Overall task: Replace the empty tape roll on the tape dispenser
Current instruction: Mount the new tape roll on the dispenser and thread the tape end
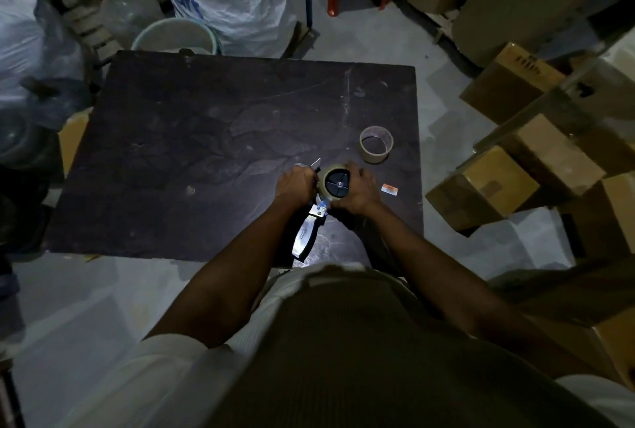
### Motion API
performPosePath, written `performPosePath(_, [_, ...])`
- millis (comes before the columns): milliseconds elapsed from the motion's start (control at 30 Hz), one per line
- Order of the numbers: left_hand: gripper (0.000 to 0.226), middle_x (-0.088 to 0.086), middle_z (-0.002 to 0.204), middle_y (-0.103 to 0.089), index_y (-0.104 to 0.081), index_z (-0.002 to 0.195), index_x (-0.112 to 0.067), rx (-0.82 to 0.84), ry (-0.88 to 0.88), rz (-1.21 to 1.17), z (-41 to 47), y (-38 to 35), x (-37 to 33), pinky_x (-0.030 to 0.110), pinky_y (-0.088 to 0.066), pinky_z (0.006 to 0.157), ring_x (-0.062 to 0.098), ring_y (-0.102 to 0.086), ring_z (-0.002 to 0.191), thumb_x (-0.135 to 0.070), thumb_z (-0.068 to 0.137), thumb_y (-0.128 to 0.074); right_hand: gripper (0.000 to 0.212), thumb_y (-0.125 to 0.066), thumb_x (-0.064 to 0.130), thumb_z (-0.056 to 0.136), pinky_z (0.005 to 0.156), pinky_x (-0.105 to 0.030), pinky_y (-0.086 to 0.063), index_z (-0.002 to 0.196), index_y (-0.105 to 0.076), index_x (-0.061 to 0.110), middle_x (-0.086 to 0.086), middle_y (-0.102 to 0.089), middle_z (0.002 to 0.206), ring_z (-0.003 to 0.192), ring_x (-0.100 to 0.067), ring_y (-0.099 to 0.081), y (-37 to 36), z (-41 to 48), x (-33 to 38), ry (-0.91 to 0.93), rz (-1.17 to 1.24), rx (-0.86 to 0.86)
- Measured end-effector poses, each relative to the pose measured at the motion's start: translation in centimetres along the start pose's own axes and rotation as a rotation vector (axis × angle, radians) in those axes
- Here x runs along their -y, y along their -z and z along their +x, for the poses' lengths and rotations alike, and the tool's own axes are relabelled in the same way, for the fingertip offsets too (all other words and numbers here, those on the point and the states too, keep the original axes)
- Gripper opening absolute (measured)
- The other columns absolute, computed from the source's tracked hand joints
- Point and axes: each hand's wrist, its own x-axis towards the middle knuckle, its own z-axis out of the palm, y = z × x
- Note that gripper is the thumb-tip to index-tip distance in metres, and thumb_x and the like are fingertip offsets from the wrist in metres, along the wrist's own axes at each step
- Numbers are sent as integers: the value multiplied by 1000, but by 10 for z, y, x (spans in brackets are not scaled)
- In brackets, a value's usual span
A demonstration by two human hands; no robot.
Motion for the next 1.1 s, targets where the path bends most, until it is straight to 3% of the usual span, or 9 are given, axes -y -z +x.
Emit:
performPosePath(100, [12, 18, 99, -68, -76, 86, -15, -3, 12, 0, -2, 1, -2, 38, -52, 76, 38, -67, 94, -17, 79, -67, 116, -93, 37, 60, 111, -56, -39, 152, -24, 30, -15, -34, 147, 140, -39, -30, 1, 0, 0, 9, -17, 2])
performPosePath(267, [21, 13, 102, -71, -78, 91, -16, -30, 35, -62, -1, 1, 2, 35, -52, 74, 34, -68, 95, -28, 79, -65, 119, -94, 41, 55, 110, -57, -39, 151, -24, 31, -15, -34, 147, 139, -39, -30, 2, 2, 0, 9, -41, 16])
performPosePath(400, [25, 12, 96, -70, -75, 85, -14, -35, 41, -51, 0, -2, 4, 31, -44, 67, 34, -69, 91, -34, 82, -61, 115, -91, 47, 54, 108, -57, -40, 148, -29, 30, -14, -30, 145, 137, -38, -26, -1, 4, -3, 89, -87, 0])
performPosePath(567, [31, 15, 102, -68, -76, 90, -16, -109, 19, -49, -4, -6, 4, 33, -44, 70, 36, -68, 94, -42, 90, -58, 57, -72, 42, 75, 93, -46, -31, 125, -55, 22, -9, -39, 129, 124, -31, -32, -10, -15, 16, 303, -317, -133])
performPosePath(667, [32, 16, 109, -68, -74, 98, -15, -152, 30, -42, -10, -8, 3, 34, -43, 72, 37, -67, 98, -42, 93, -59, 36, -70, 37, 73, 93, -42, -34, 106, -67, 24, -5, -59, 119, 118, -30, -50, -13, -26, 30, 415, -364, -63])
performPosePath(733, [27, 16, 111, -68, -73, 99, -12, -155, 32, -22, -13, -8, 2, 36, -45, 73, 38, -66, 100, -35, 91, -62, 43, -75, 37, 72, 85, -39, -48, 108, -65, 16, -6, -69, 111, 108, -31, -64, -16, -31, 36, 382, -263, -14])
performPosePath(867, [25, 16, 109, -68, -73, 98, -11, -159, 48, -17, -18, -3, 0, 36, -45, 72, 39, -66, 98, -30, 88, -61, 97, -91, 41, 66, 82, -47, -56, 139, -36, 8, -16, -66, 123, 109, -38, -65, -31, -42, 37, 294, -186, 27])
performPosePath(967, [22, 17, 105, -68, -74, 92, -13, -164, 58, -40, -24, -6, 0, 33, -40, 69, 39, -67, 94, -30, 85, -63, 93, -90, 37, 69, 78, -45, -56, 137, -33, 9, -18, -69, 117, 106, -43, -67, -35, -39, 34, 299, -156, 15])
performPosePath(1100, [24, 14, 99, -71, -75, 91, -16, -154, 79, -39, -32, -12, 4, 33, -43, 71, 37, -68, 92, -34, 89, -59, 81, -86, 29, 72, 65, -34, -45, 133, -38, 8, -17, -71, 109, 100, -40, -69, -35, -37, 30, 328, -134, 7])
